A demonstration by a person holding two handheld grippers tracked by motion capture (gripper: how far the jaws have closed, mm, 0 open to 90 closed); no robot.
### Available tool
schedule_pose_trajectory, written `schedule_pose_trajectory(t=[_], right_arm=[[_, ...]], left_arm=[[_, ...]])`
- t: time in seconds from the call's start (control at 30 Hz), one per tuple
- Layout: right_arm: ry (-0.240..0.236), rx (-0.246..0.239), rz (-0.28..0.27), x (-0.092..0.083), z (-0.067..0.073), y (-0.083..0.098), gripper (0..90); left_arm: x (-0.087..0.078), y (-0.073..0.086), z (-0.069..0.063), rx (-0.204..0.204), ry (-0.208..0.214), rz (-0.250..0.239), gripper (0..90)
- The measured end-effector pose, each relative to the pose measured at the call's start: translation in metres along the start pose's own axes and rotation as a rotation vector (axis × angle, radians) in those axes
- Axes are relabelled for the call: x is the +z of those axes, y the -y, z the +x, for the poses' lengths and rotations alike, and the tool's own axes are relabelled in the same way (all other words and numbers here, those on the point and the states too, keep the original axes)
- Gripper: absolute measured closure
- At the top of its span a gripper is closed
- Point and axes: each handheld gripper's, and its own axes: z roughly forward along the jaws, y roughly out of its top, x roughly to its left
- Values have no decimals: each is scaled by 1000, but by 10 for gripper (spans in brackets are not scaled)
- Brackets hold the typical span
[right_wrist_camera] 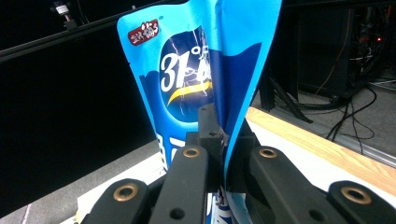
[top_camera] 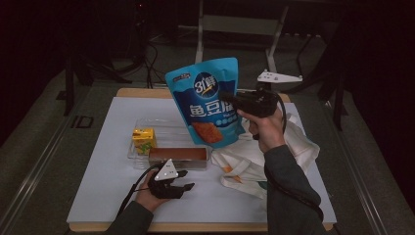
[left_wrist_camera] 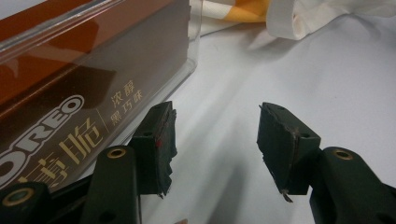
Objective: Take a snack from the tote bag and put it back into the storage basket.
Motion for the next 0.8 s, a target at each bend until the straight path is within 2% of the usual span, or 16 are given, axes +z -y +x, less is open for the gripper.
schedule_pose_trajectory(t=[0.3,0.8], right_arm=[[-13,5,14,19,1,1,883],[-9,1,14,39,7,-8,884]], left_arm=[[0,0,0,1,0,0,465],[0,0,1,-7,7,-5,465]])
